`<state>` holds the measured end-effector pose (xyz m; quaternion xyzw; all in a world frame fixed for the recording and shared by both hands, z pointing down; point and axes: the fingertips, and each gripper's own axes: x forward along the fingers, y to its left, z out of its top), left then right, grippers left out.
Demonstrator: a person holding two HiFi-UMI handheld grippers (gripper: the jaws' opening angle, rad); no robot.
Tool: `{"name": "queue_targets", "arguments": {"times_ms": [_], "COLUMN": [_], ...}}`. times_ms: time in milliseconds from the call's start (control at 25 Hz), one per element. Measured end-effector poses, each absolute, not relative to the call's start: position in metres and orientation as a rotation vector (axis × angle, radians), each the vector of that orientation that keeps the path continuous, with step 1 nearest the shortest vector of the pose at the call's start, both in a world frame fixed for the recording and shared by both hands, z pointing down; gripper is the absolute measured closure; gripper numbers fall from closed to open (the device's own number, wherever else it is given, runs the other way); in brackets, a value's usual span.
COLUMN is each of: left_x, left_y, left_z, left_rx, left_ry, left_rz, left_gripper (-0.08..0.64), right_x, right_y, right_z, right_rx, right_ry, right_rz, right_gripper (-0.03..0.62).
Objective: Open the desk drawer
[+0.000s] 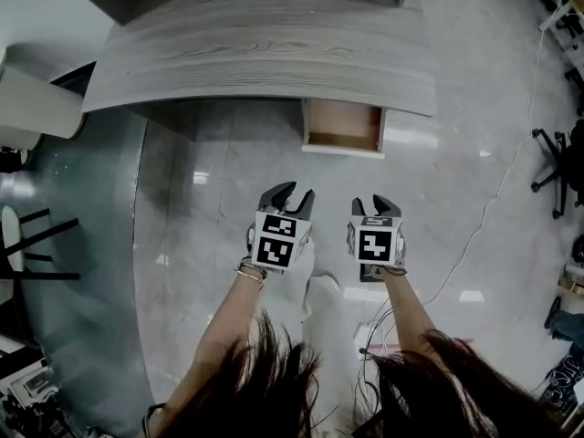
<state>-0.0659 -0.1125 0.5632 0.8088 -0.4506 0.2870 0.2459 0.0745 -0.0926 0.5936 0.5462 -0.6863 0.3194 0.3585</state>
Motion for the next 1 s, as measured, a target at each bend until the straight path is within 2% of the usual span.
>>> {"name": "queue_targets", "arguments": {"times_ms": [1000], "left_x": [-0.055], "left_y": [-0.015], "left_z": [0.476], "left_rx": [2.170], "left_ry": [-1.329], "left_rz": [0.696], "left_gripper": [0.430], "right_x": [0.042], "right_y": [-0.008], "right_z": [0.497], "right_rx": [1.301], "right_ry": [-1.929], "right_rz": [0.560], "right_gripper": [0.477]}}
